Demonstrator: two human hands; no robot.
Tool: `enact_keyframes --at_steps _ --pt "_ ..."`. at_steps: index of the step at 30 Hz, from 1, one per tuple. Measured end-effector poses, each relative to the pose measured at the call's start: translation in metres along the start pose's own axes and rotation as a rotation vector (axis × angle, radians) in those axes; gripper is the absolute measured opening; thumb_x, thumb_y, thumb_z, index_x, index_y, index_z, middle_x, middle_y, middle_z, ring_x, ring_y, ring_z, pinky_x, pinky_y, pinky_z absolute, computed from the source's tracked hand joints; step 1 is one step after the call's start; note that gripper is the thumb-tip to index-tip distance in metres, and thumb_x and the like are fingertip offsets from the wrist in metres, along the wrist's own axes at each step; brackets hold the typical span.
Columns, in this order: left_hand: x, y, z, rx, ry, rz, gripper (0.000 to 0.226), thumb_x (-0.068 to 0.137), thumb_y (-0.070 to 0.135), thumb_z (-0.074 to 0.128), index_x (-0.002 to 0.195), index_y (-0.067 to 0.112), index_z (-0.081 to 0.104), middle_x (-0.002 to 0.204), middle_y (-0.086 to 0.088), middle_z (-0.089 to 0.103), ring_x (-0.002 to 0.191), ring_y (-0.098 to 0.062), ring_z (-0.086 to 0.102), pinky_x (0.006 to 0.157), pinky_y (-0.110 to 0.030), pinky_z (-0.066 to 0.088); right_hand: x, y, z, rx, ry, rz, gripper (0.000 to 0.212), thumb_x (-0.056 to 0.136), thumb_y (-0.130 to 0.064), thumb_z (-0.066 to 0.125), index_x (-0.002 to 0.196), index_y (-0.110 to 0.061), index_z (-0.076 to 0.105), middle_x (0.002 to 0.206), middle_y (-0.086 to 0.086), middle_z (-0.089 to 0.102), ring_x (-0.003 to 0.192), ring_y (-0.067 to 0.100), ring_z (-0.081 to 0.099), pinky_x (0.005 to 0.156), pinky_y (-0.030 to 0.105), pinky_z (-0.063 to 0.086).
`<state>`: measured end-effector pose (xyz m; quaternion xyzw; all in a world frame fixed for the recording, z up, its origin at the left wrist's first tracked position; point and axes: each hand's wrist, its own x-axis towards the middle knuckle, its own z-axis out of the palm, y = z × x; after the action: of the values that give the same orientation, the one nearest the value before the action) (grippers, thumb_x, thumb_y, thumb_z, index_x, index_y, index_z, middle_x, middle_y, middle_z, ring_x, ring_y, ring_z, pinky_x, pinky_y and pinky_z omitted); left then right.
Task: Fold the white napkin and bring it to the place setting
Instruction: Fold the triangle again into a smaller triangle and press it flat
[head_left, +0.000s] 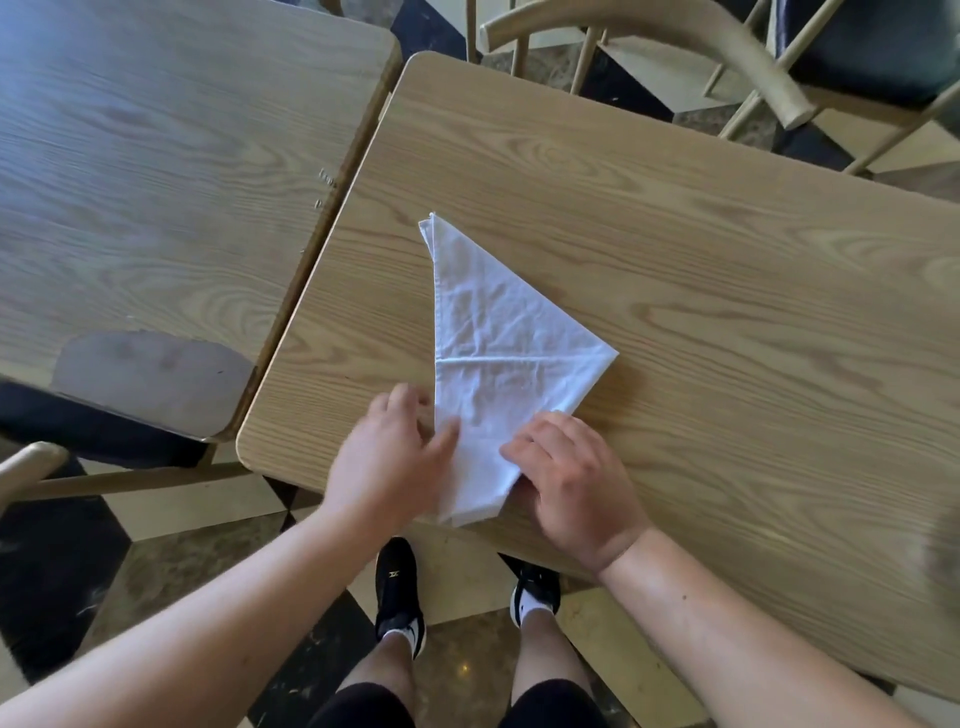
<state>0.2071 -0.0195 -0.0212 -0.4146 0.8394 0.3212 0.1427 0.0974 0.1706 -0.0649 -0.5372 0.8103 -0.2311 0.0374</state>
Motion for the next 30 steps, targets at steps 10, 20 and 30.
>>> enact_keyframes --at_steps 10,20,30 --pt "0.072 -0.038 -0.013 0.513 0.096 0.621 0.052 0.095 0.054 0.049 0.142 0.037 0.063 0.149 -0.014 0.055 0.135 -0.043 0.05 0.107 -0.063 0.048 0.013 0.008 -0.015 0.034 -0.238 -0.113 0.04 0.078 -0.006 0.056 0.112 -0.017 0.072 0.099 0.004 0.068 0.091 0.028 0.063 0.084 0.042 0.055" --pt "0.096 -0.056 -0.005 0.451 0.167 0.812 0.054 0.108 0.059 0.032 0.149 0.037 0.06 0.163 -0.012 0.049 0.152 -0.039 0.044 0.124 -0.066 0.028 0.072 0.004 -0.028 0.33 -0.176 -0.02 0.013 0.088 -0.008 0.068 0.097 -0.017 0.07 0.087 -0.007 0.063 0.083 0.016 0.055 0.082 0.025 0.043" --pt "0.099 -0.056 -0.003 0.311 0.331 0.828 0.04 0.105 0.03 0.051 0.136 0.011 0.068 0.154 -0.008 0.059 0.152 -0.029 0.047 0.124 -0.06 0.033 0.192 0.039 -0.032 0.554 -0.261 0.369 0.004 0.097 -0.02 0.063 0.095 -0.023 0.063 0.078 -0.011 0.064 0.07 0.011 0.055 0.065 0.029 0.044"
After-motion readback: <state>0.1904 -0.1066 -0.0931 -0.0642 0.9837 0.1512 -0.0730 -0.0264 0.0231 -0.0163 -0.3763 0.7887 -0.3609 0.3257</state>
